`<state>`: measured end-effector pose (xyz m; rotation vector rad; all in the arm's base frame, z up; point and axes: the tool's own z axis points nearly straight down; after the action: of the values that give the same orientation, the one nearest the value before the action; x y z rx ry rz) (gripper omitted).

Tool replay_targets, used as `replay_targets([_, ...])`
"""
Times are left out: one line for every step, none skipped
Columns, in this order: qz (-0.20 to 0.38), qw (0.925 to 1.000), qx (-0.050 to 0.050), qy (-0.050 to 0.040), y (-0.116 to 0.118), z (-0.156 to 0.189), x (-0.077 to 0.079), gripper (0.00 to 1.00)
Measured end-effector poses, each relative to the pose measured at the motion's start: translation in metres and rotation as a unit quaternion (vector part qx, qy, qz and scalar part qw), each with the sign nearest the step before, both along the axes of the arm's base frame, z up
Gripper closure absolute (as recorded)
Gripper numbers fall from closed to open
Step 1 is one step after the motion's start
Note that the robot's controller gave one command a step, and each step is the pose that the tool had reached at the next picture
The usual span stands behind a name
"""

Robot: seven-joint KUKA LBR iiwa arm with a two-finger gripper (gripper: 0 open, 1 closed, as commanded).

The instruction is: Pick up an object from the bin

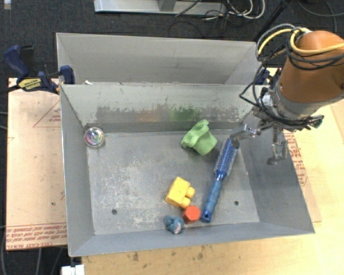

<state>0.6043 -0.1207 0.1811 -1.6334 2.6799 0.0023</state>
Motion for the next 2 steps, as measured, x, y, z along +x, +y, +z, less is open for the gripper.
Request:
replay_targets([0.194,0.9811,0.001,0.0021,0.0545,-0.0966,0.0227,0.0])
replay_targets([0.192,0.9815,0.0,-0.0013,0.053,-0.0941,0.0243,1.0])
